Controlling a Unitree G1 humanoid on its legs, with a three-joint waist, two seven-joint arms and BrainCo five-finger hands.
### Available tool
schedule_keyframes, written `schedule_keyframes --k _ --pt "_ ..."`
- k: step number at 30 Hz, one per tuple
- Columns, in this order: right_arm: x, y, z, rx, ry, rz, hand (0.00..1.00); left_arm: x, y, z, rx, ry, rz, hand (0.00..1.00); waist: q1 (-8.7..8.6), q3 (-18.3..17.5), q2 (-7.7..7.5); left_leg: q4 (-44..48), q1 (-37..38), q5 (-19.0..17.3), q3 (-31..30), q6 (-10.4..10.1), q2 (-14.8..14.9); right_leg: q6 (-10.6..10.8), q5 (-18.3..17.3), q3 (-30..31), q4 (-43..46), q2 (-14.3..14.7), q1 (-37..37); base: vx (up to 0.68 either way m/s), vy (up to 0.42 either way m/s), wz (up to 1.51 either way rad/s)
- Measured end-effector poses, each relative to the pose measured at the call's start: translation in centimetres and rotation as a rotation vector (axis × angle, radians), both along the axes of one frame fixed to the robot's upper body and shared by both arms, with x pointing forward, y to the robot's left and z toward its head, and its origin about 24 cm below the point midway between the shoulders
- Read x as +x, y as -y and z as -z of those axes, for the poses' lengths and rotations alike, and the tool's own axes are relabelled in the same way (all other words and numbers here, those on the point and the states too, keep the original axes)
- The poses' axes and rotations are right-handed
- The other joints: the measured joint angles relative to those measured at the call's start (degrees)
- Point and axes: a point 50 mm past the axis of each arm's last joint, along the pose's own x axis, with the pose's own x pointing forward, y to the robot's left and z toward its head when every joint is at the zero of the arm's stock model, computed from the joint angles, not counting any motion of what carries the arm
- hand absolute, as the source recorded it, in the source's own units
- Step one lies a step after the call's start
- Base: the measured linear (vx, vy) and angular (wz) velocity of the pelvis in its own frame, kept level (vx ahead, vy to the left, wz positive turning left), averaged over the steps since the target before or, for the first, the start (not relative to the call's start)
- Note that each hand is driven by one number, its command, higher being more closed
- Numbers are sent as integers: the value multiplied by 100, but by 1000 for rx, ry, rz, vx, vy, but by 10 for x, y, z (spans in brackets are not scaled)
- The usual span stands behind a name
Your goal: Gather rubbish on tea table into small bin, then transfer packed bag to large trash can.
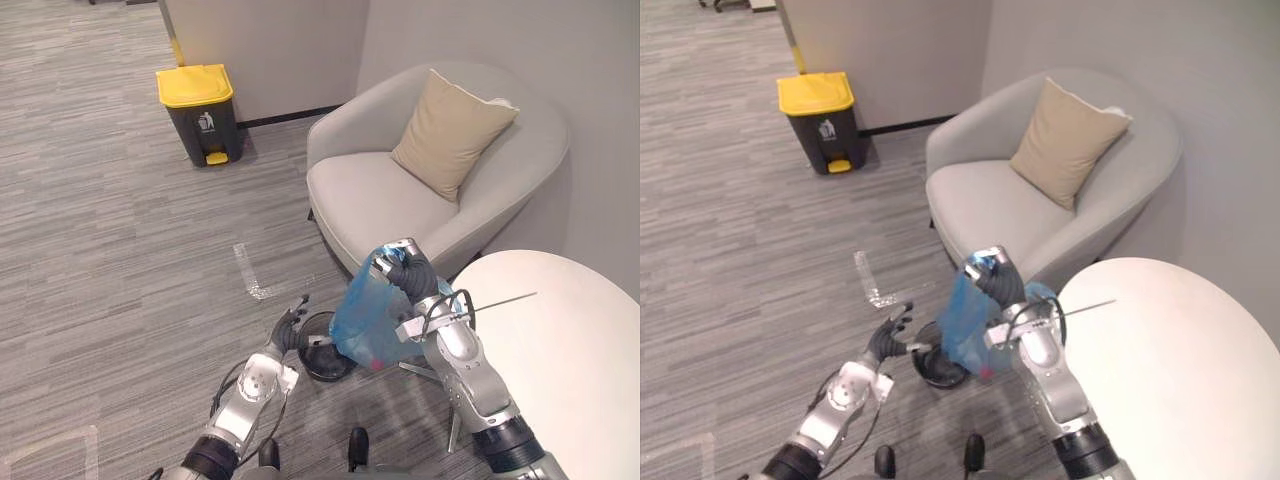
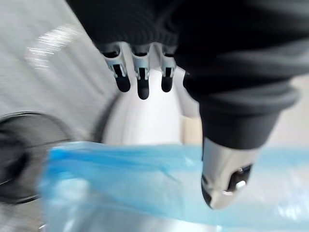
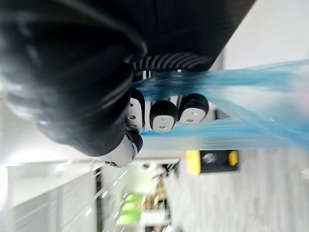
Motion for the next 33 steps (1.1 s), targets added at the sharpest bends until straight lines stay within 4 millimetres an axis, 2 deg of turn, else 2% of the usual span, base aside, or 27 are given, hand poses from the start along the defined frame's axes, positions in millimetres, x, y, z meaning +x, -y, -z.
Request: schedule_keyframes --k 4,8,14,18,23,29,30,33 --pt "-3 -14 -13 5 43 -130 100 14 10 -27 64 143 107 0 -50 -11 -1 -79 55 1 1 1 -2 -1 9 42 0 15 0 5 -8 -5" --pt "-7 -24 -22 37 71 -216 100 20 15 -37 137 211 166 0 -85 -42 -22 -86 82 1 29 1 -6 -6 18 97 -2 16 0 0 -4 -6" --pt "-10 -43 -32 57 93 -344 100 17 21 -34 184 223 225 0 -201 -126 -31 -119 145 0 104 1 -4 -8 47 198 -4 30 -7 -8 -7 -9" --pt "-17 -52 -36 78 104 -395 100 19 30 -33 173 221 248 0 -203 -130 -28 -165 204 0 169 2 3 -6 77 288 -5 37 -18 -23 -6 -10" --pt "-16 -53 -37 85 102 -384 100 18 39 -24 145 179 244 0 -201 -130 -27 -185 220 0 199 1 9 -3 81 334 -5 47 -35 -11 -6 -6" --pt "-12 -64 -52 129 142 -384 100 14 45 -9 123 111 233 0 -202 -140 -16 -203 220 2 302 -3 10 -14 106 449 -4 84 -112 8 -3 -11" --pt "-12 -66 -54 139 145 -383 100 13 47 -5 121 92 232 100 -205 -140 -15 -203 221 2 301 -3 8 -14 106 455 -4 85 -113 0 0 0" --pt "-13 -70 -57 165 151 -385 100 8 49 7 130 32 227 100 -216 -140 -15 -203 223 2 294 -3 3 -13 107 458 -3 83 -113 0 0 0"
